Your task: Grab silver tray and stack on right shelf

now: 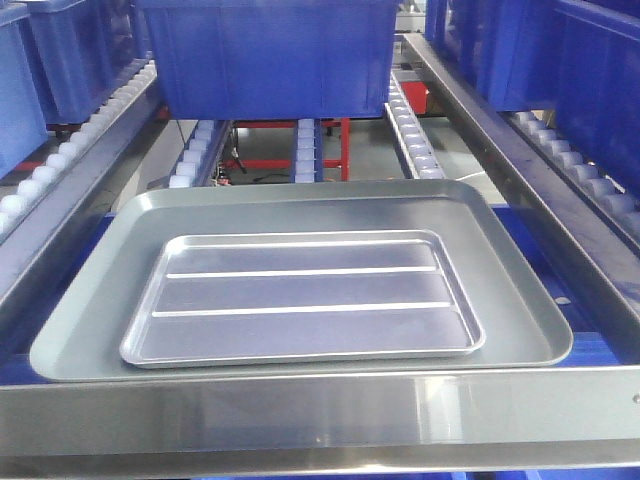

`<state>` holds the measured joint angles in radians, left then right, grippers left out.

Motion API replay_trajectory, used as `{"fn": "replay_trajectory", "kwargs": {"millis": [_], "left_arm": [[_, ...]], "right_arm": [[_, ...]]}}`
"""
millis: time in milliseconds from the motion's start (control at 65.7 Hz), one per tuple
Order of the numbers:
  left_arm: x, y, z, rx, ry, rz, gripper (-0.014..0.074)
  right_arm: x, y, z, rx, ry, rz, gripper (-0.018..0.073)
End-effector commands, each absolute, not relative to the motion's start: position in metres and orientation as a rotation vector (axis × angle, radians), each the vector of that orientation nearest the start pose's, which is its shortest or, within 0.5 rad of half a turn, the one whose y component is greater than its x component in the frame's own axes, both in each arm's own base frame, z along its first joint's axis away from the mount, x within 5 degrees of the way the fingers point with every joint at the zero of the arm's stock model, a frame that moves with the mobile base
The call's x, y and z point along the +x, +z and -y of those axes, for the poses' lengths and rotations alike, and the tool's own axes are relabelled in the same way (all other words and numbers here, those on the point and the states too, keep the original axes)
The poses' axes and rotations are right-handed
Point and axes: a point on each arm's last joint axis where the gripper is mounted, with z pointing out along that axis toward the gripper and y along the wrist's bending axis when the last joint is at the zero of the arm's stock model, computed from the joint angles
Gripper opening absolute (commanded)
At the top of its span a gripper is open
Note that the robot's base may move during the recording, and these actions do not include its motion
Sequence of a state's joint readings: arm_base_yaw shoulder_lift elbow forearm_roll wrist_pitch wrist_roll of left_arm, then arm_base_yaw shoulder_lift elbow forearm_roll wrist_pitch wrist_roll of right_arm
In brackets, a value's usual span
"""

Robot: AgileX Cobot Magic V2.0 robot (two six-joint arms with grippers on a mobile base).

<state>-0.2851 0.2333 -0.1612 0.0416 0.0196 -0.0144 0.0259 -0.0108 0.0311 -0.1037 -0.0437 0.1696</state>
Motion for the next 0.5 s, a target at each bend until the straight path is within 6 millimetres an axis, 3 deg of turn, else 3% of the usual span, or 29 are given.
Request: {"fn": "replay_trajectory", "kwargs": {"millis": [0, 259, 487], "left_arm": [[0.067, 0.252, 0.015, 0.162, -0.181, -1.457, -0.01], [0.055, 0.208, 0.005, 0.046, -0.089, -1.394, -0.01], [0.055, 0.208, 0.004, 0.028, -0.08, -1.378, -0.01]], "right_arm": [[0.053, 0.217, -0.003, 0.01, 0.078, -1.348, 0.006], [0.053, 0.217, -0.003, 0.01, 0.078, -1.348, 0.006], [0.053, 0.217, -0.003, 0.01, 0.078, -1.348, 0.006]]}}
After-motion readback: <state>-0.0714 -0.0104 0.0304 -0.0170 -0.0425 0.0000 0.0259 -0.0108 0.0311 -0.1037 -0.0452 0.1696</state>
